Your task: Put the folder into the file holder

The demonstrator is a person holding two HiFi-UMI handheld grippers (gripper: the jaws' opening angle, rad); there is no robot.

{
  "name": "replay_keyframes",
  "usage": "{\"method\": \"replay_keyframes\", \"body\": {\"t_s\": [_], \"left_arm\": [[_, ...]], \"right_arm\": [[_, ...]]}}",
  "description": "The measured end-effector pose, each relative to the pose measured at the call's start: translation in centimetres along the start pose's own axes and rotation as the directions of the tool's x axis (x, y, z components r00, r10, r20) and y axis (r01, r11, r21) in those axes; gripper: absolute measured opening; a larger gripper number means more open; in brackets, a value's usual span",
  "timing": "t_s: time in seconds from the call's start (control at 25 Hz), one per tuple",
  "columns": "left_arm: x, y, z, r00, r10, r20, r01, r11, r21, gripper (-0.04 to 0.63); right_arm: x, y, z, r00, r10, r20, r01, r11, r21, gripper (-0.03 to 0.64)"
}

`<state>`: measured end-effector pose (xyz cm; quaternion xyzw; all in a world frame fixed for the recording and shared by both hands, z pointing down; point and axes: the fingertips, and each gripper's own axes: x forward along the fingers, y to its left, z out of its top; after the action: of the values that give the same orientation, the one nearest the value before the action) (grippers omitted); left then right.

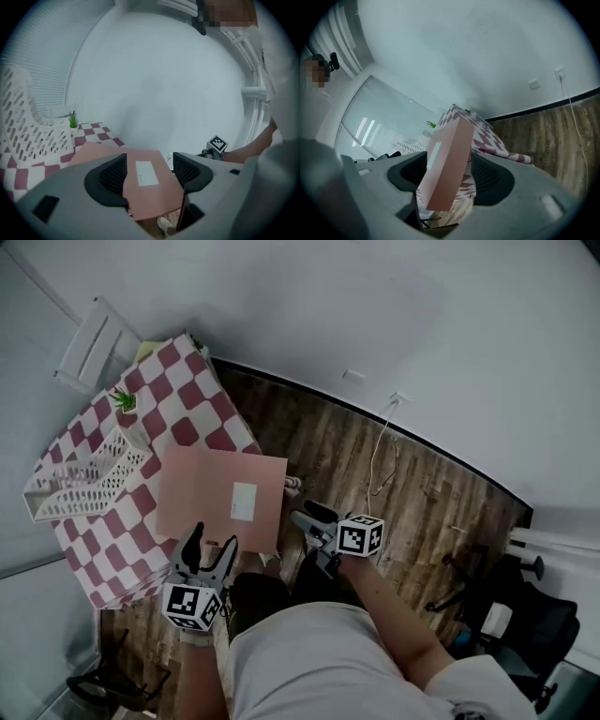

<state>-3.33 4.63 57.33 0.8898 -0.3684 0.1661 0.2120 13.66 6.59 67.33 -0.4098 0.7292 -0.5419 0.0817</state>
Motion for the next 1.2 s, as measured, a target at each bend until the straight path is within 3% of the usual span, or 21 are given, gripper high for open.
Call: {"method": "replay_keyframes", "body": {"t_s": [0.36, 0.64, 1.0, 1.2], "left_arm": [[-3.0, -1.2, -4.1, 0.983, 0.181, -0.018, -0.181, 0.978, -0.099, 0.304], [-5.4, -2.1, -7.1, 0.961, 0.273, -0.045, -0.277, 0.949, -0.150, 0.304], [-6.7, -2.1, -8.4, 0.935, 0.351, -0.054, -0.354, 0.916, -0.186, 0.304], [-6.7, -2.1, -8.3, 0.931, 0.361, -0.043, -0.362, 0.912, -0.193, 0.304]], "right_arm": [[2.4, -1.0, -5.2, 0.974, 0.131, -0.185, -0.112, 0.988, 0.111, 0.287], [4.3, -0.6, -6.8, 0.949, 0.229, -0.215, -0.191, 0.964, 0.185, 0.295], [5.5, 0.2, -7.5, 0.917, 0.327, -0.227, -0.248, 0.916, 0.315, 0.295], [5.5, 0.4, -7.2, 0.908, 0.310, -0.281, -0.233, 0.932, 0.277, 0.293]]}}
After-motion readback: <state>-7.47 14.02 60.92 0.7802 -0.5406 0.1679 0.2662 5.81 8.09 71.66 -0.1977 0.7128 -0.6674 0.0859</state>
